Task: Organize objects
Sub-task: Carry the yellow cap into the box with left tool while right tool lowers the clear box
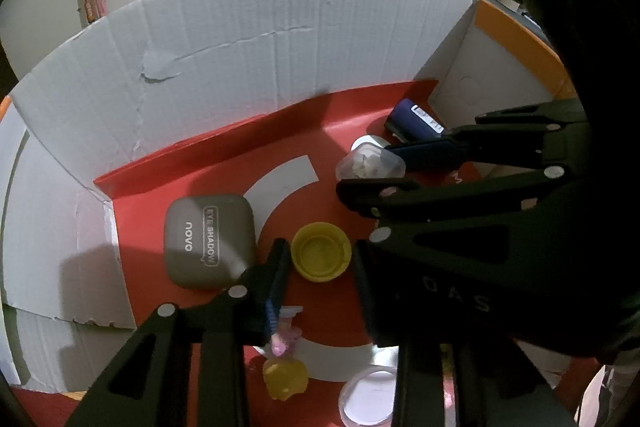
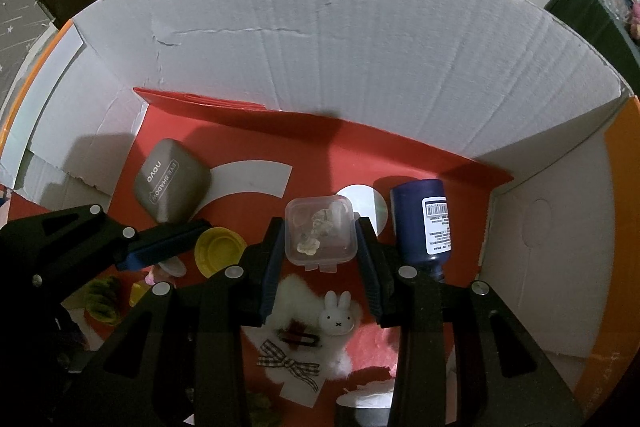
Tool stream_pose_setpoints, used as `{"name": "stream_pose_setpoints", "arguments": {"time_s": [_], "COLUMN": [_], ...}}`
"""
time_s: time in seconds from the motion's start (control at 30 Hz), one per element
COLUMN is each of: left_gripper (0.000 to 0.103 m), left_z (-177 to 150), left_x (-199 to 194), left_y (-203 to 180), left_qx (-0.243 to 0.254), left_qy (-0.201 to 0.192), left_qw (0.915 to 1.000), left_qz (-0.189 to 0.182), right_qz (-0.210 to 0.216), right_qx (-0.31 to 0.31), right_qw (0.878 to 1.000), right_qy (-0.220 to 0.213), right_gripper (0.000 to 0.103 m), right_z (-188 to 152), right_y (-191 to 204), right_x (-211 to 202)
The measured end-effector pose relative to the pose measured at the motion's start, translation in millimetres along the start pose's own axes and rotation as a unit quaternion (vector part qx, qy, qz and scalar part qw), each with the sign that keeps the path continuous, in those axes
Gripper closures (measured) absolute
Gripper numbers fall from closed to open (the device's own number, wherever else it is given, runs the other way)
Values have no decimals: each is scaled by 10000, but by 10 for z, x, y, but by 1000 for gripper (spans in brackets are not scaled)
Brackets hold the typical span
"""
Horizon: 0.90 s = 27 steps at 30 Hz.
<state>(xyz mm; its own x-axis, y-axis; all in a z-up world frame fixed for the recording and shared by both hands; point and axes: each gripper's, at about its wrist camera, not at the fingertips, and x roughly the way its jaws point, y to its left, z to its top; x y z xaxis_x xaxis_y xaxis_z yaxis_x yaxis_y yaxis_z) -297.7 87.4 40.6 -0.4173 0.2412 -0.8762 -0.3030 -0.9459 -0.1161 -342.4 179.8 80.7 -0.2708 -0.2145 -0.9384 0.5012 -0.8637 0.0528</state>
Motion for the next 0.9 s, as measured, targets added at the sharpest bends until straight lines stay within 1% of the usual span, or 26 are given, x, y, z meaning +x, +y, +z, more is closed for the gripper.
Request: {"name": "stream_pose_setpoints", "arguments": {"time_s": [0.07,0.13,0.2,0.23,0.27,0.37,0.43,0.6,0.9], "left_gripper": [66,62,62,62,62,61,58,58,58], "left_z": [-4,-2,-5,-7,-7,-9,-3,-64,-86], "left_x": [-6,-4,-6,-7,-8,-8,-17,-39,-67], "left_y": [-6,-9,-18,-24,-29,-56,-37,34,-40], "left_qx": [-2,0,-2,-10,-14,-27,-48,-84,-84], "left_qy": [-1,2,-1,-3,-4,-6,-7,-25,-78], "left_qw": [10000,10000,10000,10000,10000,10000,10000,9999,9999], "left_qz": [-5,-33,-31,-30,-31,-41,-53,-62,-62], "right_qz": [-1,-3,-16,-22,-32,-17,-15,-71,-23], "right_qx": [-6,-9,-24,-25,-28,-41,-56,-111,-47], "right_qw": [10000,10000,10000,10000,10000,10000,10000,9999,10000], "right_qy": [-1,-3,0,2,7,10,4,5,15], "right_gripper": [69,69,69,69,68,66,64,64,64], "right_z": [-10,-21,-35,-22,22,2,-13,-43,-93], "right_y": [-11,-22,-30,24,214,223,237,274,285], "right_x": [-5,-14,-24,-16,70,62,57,44,9]}}
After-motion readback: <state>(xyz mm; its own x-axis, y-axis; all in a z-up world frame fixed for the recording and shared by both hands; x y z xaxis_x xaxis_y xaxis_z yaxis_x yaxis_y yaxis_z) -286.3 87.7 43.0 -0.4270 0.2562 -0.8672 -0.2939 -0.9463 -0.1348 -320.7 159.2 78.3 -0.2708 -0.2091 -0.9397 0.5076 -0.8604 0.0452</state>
